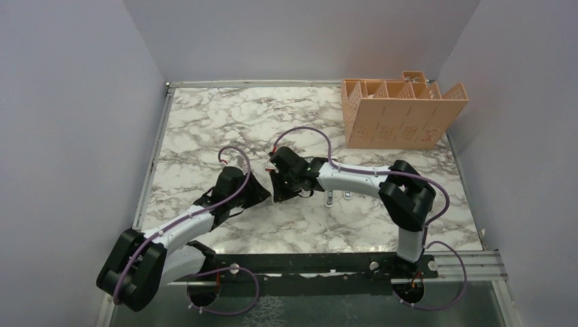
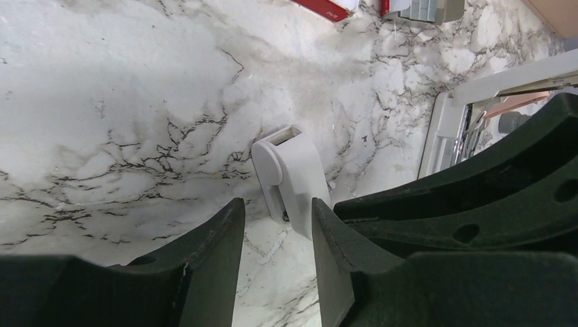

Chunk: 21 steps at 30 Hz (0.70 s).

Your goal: Load the staples into the stapler

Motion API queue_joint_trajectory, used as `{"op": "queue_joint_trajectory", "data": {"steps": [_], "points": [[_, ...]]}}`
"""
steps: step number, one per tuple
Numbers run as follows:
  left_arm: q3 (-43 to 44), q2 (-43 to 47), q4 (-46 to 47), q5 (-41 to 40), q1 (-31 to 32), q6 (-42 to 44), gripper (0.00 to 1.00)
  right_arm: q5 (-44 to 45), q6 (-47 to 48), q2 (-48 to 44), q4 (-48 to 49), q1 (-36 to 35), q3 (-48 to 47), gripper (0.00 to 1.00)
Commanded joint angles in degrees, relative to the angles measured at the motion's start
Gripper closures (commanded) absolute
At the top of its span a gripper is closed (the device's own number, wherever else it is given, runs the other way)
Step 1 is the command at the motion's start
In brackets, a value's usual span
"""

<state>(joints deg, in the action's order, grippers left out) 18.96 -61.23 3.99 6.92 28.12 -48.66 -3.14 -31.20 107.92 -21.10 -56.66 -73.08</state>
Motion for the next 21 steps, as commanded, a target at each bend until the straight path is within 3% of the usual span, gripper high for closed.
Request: {"op": "queue_joint_trajectory", "data": {"steps": [1,8,13,17,21], "points": [[-0.2,-3.1,5.2,3.5,-0.2,-0.3,0.58,0.9,0.1,3.3,-2.9,-0.3,0.8,0.77],[0.3,-5.2,5.3,3.0,-0.2,0.8,0.65,2.0,-0.5,-0.3,0.5,-0.3,1.2,0.76],[0.5,-6.1,4.4,3.3,-0.2,2.1,0.69,3.0,-0.5,-5.1,4.5,-0.3,2.2,0.69],[1.9,-2.2,0.5,1.7,-0.2,3.4,0.63,3.6,0.8,-11.7,9.3,-0.3,6.0,0.58],[4.4,2.7,-6.0,-2.9,-0.2,4.9,0.56,8.5,1.1,-17.0,8.4,-0.3,8.1,0.55]]}}
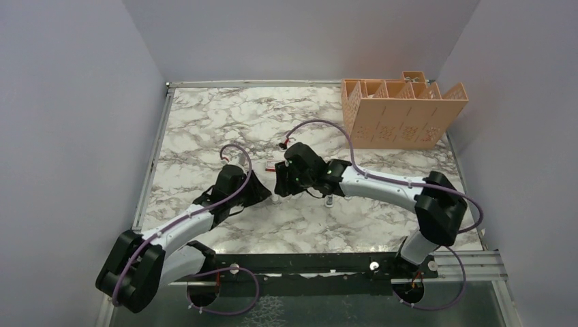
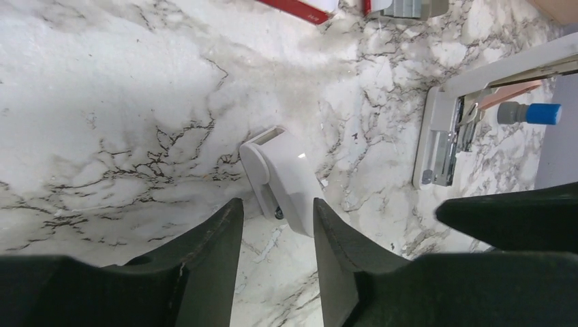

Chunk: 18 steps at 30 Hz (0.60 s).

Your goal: Load the staples into the stapler

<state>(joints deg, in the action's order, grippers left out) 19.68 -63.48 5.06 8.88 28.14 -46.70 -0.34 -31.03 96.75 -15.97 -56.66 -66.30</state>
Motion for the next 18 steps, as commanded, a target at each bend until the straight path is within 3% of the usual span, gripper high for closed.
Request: {"op": "queue_joint_trajectory", "data": {"steps": [1,8,12,15,18], "points": [[4.2,6.1,-8.7,-5.8,-0.2,3.3,0.54,7.0,1.0,-7.1,2.6,-0.3,1.8,0.54],[7.7,15.6,-17.7,-8.4,-0.2,6.9,0.36,23.7,-0.5,-17.5,-5.7,0.2,6.2,0.43],[10.8,21.1,-22.3,-10.4,-0.2,10.9,0.20,31.1,-1.1,-24.7,-8.9,1.3,8.3,0.36],[12.9,24.0,-24.8,-12.3,-0.2,12.0,0.03,32.7,0.2,-28.1,-10.8,3.1,8.6,0.33],[15.5,24.6,-26.9,-14.1,-0.2,14.0,0.01,29.9,0.1,-29.0,-13.7,8.0,7.6,0.29]]}}
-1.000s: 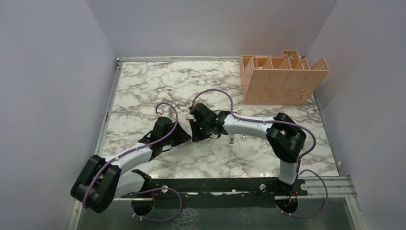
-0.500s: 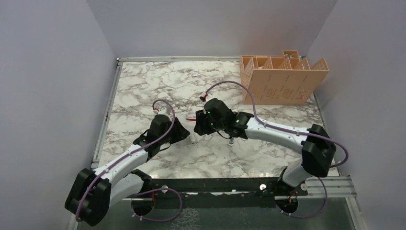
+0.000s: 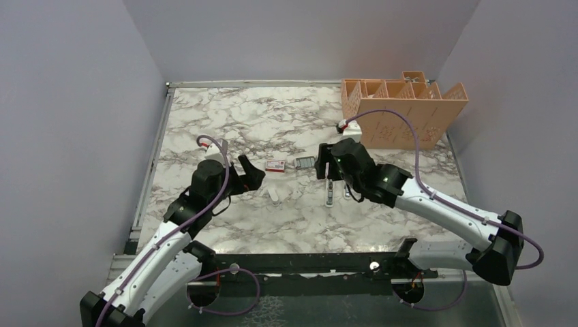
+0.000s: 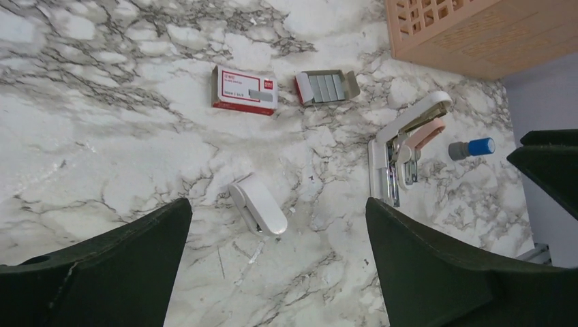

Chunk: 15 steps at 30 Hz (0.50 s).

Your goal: Load the staples into the stapler

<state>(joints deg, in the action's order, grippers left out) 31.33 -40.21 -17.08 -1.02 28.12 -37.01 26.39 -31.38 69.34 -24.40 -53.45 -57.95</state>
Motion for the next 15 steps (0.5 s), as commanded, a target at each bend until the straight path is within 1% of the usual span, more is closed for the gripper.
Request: {"op": "queue_joint_trajectory", "data": {"steps": [1,3,5,7,9,12,15], "points": [[4.8,1.3,-5.2,-4.5,-0.2,5.0,0.01,1.1,1.0,-1.7,-5.4,7.2,-0.8,0.27],[5.5,1.3,-5.2,-3.9,-0.2,6.8,0.01,-3.4,2.7,-2.0,-4.5,12.0,-0.5,0.22],[5.8,1.9,-4.7,-4.0,-0.2,8.0,0.01,-6.4,4.2,-2.1,-2.8,15.5,-0.2,0.12],[5.9,2.7,-3.7,-4.3,-0.2,9.5,0.01,-8.6,5.6,-1.8,-0.7,17.7,0.1,0.05],[6.1,2.3,-2.1,-3.6,-0.2,10.6,0.01,-11.7,6.5,-0.6,0.9,19.4,0.0,0.03],[6.5,-0.3,1.7,0.6,-0.2,10.4,0.01,-15.5,6.0,2.5,1.8,22.1,-0.5,0.03],[5.2,-4.3,9.3,9.8,-0.1,8.2,0.01,-17.2,4.5,5.1,2.5,23.5,-0.9,0.04]]}}
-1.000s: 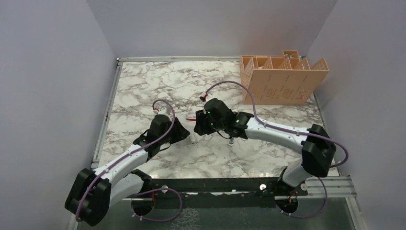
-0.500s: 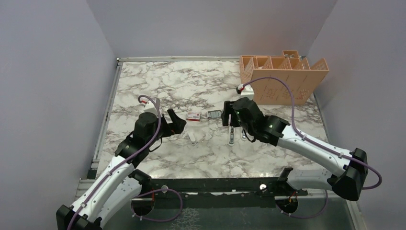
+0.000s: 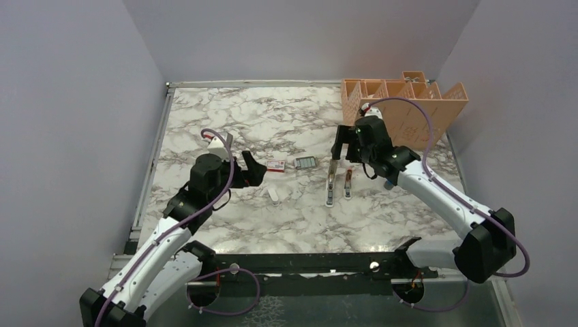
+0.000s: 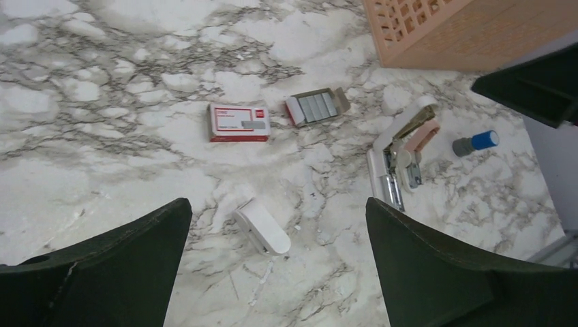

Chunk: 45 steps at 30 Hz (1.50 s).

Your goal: Load the staples into the stapler

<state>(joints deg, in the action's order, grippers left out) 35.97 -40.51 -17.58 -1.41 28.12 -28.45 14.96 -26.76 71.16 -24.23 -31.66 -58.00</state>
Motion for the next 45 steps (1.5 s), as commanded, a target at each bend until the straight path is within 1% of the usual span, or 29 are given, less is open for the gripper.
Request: {"op": "queue_joint_trajectory", "data": {"steps": [1,3,5,8,14,16,17,20,26,28,30,32,34,36,39,45], "points": [[0.2,-5.6,12.6,12.5,-0.1,-1.5,0.01,-6.3,-0.4,4.0,2.4,1.8,-1.0,0.06],[0.0,-9.7,17.0,16.5,0.2,-3.4,0.01,-7.5,-0.3,5.1,2.9,1.9,-1.2,0.12],[1.0,-13.9,19.3,17.7,1.2,-4.2,0.02,-7.4,-0.1,6.7,2.6,2.0,-1.6,0.18],[2.9,-19.2,19.9,15.5,3.9,-4.2,0.05,-7.3,0.0,9.1,1.9,2.0,-1.9,0.26],[4.5,-28.1,22.6,10.3,10.6,-6.6,0.12,-10.6,1.3,13.0,3.0,2.0,-2.1,0.27],[4.6,-30.8,24.0,9.9,12.2,-8.0,0.15,-11.1,1.5,13.4,3.3,2.0,-2.3,0.30],[4.9,-32.1,24.4,10.1,12.7,-8.9,0.18,-11.1,1.7,13.4,3.4,2.0,-2.4,0.33],[5.7,-35.8,25.2,10.5,13.7,-11.0,0.26,-11.2,2.1,12.8,3.6,2.0,-2.1,0.45],[8.6,-43.5,26.6,11.2,16.6,-12.9,0.32,-14.0,4.3,12.5,3.0,2.0,-2.3,0.57],[9.3,-45.7,27.3,11.0,17.7,-13.7,0.36,-14.5,4.4,12.2,2.8,2.0,-2.3,0.61],[9.5,-47.6,28.9,10.9,18.5,-14.8,0.43,-15.3,4.6,11.7,2.9,1.9,-1.9,0.62],[9.7,-49.8,30.2,11.2,19.4,-15.6,0.55,-16.4,4.6,11.1,3.3,1.4,-1.4,0.63],[10.3,-52.0,30.3,11.3,20.2,-15.4,0.64,-16.2,4.5,10.8,3.2,1.0,-1.0,0.63],[10.7,-54.0,30.5,10.9,21.0,-15.5,0.70,-16.0,4.3,10.4,3.3,0.7,-0.5,0.63],[10.8,-56.1,30.9,10.4,21.7,-15.9,0.72,-15.6,4.2,10.2,3.1,0.5,0.0,0.63],[11.0,-58.6,33.0,10.3,23.5,-16.8,0.73,-15.7,4.2,9.9,3.5,0.0,0.8,0.63]]}}
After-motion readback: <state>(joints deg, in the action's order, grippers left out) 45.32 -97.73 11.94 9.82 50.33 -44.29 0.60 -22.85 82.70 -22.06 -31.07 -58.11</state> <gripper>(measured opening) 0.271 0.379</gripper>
